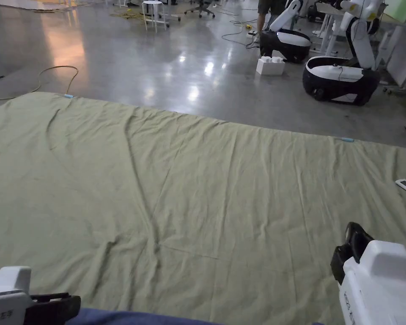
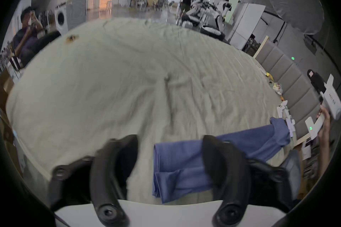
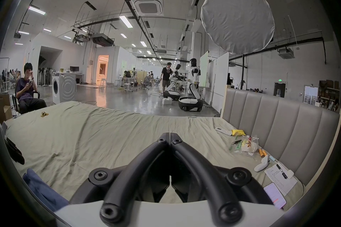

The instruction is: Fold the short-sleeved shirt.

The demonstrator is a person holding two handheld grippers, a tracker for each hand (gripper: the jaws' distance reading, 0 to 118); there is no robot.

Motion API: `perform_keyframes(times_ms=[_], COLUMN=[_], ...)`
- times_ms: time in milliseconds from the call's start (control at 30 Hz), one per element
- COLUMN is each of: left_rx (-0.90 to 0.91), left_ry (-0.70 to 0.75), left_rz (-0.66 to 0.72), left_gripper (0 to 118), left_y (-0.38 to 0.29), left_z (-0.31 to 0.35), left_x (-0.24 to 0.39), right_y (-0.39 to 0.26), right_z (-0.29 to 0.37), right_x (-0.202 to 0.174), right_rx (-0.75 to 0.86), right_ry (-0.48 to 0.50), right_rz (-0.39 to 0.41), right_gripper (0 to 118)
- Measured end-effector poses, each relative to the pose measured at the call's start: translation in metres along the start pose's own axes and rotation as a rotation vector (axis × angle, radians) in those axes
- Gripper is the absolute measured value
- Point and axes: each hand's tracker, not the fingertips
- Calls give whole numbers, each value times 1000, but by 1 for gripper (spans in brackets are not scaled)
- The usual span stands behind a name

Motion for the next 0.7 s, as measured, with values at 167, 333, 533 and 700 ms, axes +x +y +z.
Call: perform_keyframes(times_ms=[167, 333, 533, 700], left_rx=[-172, -211, -216, -231], left_ry=[-197, -309, -391, -406], left_rz=[168, 340, 321, 336], left_gripper=[82, 81, 70, 51], left_y=[-3, -3, -7, -20], left_z=[-32, -63, -68, -68], left_x=[-37, -74, -88, -73], right_y=[-4, -9, -11, -12], right_z=[1, 1, 0, 2], right_x=[-2, -2, -5, -8], right_rx=[-20, -39, -49, -53], right_ry=[6, 10, 18, 27], right_rz=[8, 7, 0, -7], right_gripper=[0, 0, 0, 0])
